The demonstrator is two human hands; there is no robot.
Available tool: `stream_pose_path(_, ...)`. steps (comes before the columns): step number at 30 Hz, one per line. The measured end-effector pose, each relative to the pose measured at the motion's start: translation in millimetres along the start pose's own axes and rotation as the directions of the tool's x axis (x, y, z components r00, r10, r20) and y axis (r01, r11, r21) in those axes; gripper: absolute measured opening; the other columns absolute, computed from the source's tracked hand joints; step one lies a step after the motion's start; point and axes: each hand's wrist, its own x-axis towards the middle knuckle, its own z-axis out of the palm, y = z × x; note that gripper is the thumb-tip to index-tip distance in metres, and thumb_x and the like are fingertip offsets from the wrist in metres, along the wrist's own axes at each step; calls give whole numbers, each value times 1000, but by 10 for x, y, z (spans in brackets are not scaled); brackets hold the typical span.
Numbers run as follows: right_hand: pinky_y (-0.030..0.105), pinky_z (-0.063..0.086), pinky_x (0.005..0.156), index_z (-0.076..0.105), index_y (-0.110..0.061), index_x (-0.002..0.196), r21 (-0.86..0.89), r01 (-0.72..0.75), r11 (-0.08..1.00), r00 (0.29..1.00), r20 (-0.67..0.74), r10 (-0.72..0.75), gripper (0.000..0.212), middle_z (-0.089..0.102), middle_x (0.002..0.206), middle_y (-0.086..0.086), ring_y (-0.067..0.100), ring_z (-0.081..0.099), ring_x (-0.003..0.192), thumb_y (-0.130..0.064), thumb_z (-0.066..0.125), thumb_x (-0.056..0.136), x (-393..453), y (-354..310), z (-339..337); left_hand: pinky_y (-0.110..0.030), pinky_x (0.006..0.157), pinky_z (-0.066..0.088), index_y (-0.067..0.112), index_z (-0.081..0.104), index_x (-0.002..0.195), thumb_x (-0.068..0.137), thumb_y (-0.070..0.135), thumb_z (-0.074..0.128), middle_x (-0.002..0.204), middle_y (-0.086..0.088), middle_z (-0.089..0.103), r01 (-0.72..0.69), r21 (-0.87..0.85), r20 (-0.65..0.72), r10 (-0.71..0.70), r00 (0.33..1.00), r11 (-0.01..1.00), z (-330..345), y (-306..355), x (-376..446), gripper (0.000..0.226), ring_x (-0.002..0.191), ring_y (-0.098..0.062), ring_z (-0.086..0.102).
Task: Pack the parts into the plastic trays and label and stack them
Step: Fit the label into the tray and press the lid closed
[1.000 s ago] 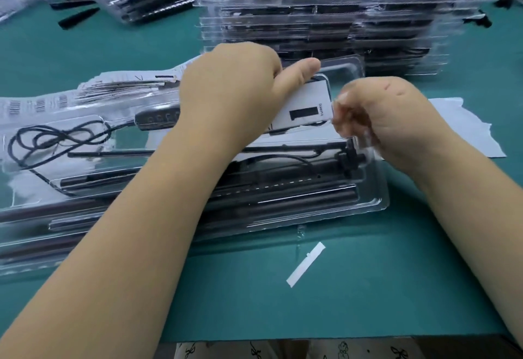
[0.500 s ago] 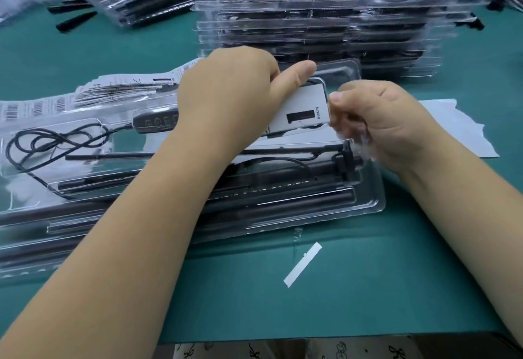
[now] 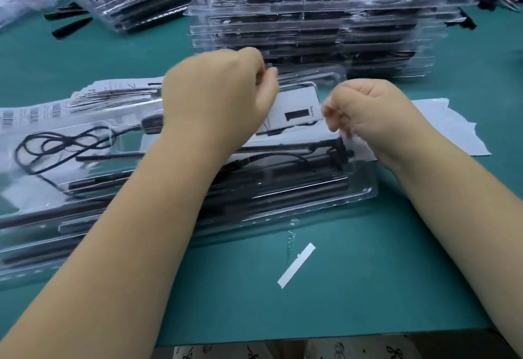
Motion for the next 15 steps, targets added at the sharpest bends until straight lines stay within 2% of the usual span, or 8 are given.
stream_pose_path(2,16,38,46,62,-17,52,-17,-24,1000,1000,-16,24,31,56,48,-6,7,45,47,-12,52,82,29,-1,-80,-28,55,27,15,65,87,95,39,42,74,-6,64,32,5,-21,-31,999,999,-48,-79,20,34,64,-29,48)
stream_pose_path(5,14,32,39,65,-17,45,-82,-100,992,995,20,101,32,58,46,-4,5,44,41,-12,54,75,68,-15,-296,-27,52,26,16,65,84,93,38,44,74,-6,63,117,16,46,-118,992,993,-100,-249,46,32,67,-29,48)
stream_pose_path(7,18,37,51,67,-18,45,-37,-168,985,986,-5,168,26,61,49,-3,8,52,48,-15,56,68,86,-24,-493,-28,55,32,16,67,85,92,39,45,76,-6,63,158,4,102,-157,982,987,-138,-378,55,32,71,-30,52)
stream_pose_path(8,21,40,58,68,-16,48,-8,-189,982,982,-34,188,25,64,52,-3,8,57,53,-16,56,69,93,-12,-602,-29,58,35,16,67,86,91,39,46,76,-6,63,189,-5,113,-187,976,982,-151,-445,63,32,74,-30,53)
stream_pose_path(10,24,43,60,67,-13,60,-42,-212,976,974,-96,207,22,67,56,-4,4,63,55,-16,56,79,86,29,-788,-32,61,38,15,67,85,90,38,45,76,-8,64,265,-23,106,-261,959,964,-167,-571,86,32,76,-32,54)
stream_pose_path(13,26,40,56,59,-18,68,-78,-257,963,956,-168,241,17,65,55,-9,2,65,55,-15,55,84,120,85,-920,-29,56,34,7,66,83,87,36,43,82,-18,64,428,32,129,-428,894,903,-134,-741,96,37,72,-33,50)
stream_pose_path(15,21,36,45,56,-20,69,-23,-309,951,928,-227,296,15,64,54,-8,3,66,53,-17,52,83,165,131,-957,-27,53,31,2,64,84,87,44,43,82,-19,64,531,113,272,-540,796,840,-91,-824,80,47,65,-31,48)
